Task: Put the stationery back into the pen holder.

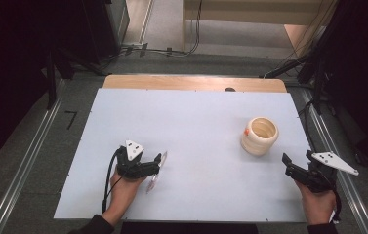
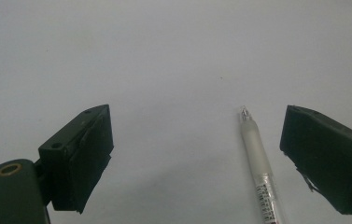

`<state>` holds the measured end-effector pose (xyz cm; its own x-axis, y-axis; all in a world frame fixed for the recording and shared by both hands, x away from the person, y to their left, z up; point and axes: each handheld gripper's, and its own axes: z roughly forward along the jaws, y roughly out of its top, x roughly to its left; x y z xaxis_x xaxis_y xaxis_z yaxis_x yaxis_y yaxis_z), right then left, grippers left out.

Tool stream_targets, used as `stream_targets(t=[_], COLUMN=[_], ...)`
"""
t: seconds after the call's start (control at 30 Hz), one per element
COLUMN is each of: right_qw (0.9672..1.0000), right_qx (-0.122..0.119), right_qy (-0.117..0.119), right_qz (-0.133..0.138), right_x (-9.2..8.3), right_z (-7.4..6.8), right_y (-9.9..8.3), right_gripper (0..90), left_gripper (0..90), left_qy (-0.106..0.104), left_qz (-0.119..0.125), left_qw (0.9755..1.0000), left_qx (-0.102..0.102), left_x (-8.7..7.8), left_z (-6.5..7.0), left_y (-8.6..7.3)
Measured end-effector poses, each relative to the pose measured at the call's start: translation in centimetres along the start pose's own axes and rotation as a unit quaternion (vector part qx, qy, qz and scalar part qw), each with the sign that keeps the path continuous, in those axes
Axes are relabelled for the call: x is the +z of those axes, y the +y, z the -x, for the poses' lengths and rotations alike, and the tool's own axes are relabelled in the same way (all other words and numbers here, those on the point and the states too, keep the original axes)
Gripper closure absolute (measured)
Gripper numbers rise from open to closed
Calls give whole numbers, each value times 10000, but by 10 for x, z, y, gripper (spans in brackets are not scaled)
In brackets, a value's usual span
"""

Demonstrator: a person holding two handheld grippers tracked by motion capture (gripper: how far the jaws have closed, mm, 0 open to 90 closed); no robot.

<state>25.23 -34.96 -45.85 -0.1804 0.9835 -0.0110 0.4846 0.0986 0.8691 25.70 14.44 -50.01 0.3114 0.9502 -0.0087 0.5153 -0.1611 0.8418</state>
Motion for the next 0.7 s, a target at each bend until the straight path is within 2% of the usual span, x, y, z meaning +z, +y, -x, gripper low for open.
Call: stream_targets(t=[0.7], right_qw=[9999], right_qx=[-110], right_qy=[-11], right_qz=[3], right_x=[0], right_z=[-3], right_y=[0], right_gripper=[169], left_gripper=[107], left_qy=[-83], left_qz=[-185], left_qw=[9997], left_qx=[100], left_x=[10], left_z=[7], left_y=[0])
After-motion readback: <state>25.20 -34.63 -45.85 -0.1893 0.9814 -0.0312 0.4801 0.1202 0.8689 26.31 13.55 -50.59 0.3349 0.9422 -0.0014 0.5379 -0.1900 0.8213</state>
